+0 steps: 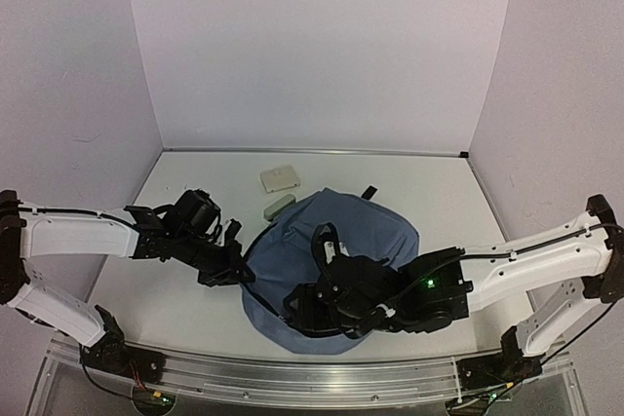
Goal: Pack the student bag
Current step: Zip the student bag at the center of the board.
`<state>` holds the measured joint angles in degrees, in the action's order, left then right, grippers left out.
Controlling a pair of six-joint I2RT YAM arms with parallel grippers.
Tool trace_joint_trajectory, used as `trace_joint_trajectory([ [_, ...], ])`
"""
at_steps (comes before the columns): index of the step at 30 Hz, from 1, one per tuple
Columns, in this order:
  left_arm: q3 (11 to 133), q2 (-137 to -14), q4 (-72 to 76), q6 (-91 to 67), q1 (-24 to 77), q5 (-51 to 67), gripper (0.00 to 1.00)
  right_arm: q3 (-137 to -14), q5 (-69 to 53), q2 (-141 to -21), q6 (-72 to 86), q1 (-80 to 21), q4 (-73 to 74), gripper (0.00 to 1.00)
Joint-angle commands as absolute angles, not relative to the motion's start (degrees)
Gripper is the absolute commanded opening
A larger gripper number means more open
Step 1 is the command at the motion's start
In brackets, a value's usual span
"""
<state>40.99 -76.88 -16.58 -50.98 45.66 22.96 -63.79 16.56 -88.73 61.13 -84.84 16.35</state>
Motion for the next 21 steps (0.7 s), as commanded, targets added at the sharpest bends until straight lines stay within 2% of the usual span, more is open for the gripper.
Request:
trace_joint_trajectory([
  [1,39.38,-71.04,-20.64,-52.05,44.07,16.12,0.0,-69.25,24.99,-85.98,57.8,-81.27,25.15,0.69],
  [3,38.07,-69.02,-20.55,-53.24,43.03,15.85,0.03,-68.83,24.99,-85.05,56.6,-76.49,27.19,0.73],
  [5,37.09,-67.64,-20.46,-54.14,42.15,16.15,0.15,-67.86,24.82,-83.7,54.14,-71.84,27.5,0.77],
  [9,37.55,-65.43,-21.47,-54.31,41.03,16.18,0.48,-66.69,24.91,-82.71,48.05,-61.17,27.59,0.86],
  [12,39.19,-64.54,-23.05,-53.4,40.39,15.79,0.66,-66.48,23.89,-82.82,43.2,-53.34,27.48,0.9],
  [17,45.13,-65.43,-26.11,-49.26,39.9,14.26,0.71,-64.89,13.46,-83.66,37.48,-41.96,24.82,0.88],
  [19,49.05,-66.82,-27.21,-44.93,40.82,13.31,0.73,-63.06,8.65,-83.87,36.78,-38.52,23.82,0.83],
  [21,54.85,-69.44,-28.09,-39.6,45.92,10.0,0.75,-60.24,1.34,-83.21,35.79,-35.39,21.78,0.72],
])
